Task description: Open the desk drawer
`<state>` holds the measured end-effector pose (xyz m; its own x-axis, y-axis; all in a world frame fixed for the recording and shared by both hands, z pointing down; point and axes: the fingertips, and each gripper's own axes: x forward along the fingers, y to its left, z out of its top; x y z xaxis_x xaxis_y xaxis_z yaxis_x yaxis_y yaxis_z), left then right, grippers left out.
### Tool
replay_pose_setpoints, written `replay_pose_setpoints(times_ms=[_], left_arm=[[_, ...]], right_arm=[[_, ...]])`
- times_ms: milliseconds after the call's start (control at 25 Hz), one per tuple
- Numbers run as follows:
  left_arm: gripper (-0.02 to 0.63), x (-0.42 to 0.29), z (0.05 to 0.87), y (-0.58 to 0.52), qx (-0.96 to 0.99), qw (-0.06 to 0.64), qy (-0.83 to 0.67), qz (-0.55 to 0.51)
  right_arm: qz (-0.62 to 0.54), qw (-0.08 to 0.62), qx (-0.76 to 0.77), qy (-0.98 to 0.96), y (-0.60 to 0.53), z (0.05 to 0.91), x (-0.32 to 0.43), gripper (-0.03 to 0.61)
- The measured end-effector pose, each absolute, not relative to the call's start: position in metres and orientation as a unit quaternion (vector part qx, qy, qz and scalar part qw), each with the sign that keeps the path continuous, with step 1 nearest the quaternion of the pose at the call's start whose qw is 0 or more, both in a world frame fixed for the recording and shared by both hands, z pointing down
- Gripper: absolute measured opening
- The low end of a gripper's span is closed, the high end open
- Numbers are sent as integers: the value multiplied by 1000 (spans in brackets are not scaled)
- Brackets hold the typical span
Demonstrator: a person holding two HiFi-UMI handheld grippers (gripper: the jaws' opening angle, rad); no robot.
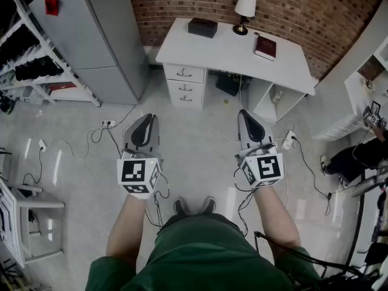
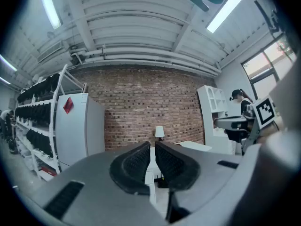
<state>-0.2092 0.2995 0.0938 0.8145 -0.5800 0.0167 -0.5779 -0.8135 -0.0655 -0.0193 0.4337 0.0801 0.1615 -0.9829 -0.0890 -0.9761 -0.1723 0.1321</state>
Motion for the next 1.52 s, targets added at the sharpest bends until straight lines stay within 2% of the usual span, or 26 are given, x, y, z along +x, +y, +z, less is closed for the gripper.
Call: replay_pose_setpoints(times_ms=[480,920,1040,1280,1520], left_arm=[[32,-195,104,315,-946,19,322,-23],[32,-164,138,321,-943,-4,329,-54],[32,-153,149,305,-944,-16,325,-58],[32,-114,181,247,-949,-33,307,-66],[32,-87,229,172,-953,-27,284,-104]], right_arm=[[-74,-9,751,-656,448,82,-6,0],[-63,31,721,-689,436,108,17,0],[-64,50,714,-696,417,113,22,0],[-51,44,718,-693,363,128,54,0],[-58,99,712,-693,291,137,81,0]])
